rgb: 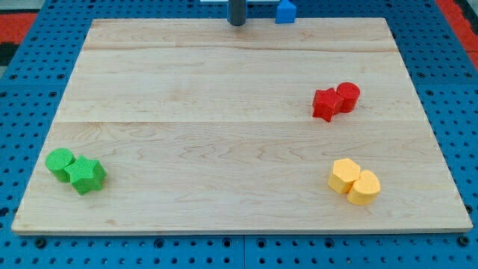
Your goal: Move your arm towards the bottom left
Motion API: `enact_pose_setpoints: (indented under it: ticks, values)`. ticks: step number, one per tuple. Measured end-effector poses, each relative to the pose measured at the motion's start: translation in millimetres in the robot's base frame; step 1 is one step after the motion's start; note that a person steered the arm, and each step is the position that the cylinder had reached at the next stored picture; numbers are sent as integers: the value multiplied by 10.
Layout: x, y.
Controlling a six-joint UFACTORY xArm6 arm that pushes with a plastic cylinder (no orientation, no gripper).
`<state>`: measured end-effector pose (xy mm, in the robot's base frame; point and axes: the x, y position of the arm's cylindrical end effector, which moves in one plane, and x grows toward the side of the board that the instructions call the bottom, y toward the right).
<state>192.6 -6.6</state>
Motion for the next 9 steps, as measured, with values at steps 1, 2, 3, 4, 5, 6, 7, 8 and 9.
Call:
enact_pose_setpoints:
  ticks: [1,2,3,4,5,6,7,8,9]
  values:
    - [194,-202]
    - [511,-210]
    - [767,-209]
    - [777,-219]
    - [777,-229]
    - [1050,-218]
    - [1359,-184]
    - [1775,-180]
    - [1980,-95]
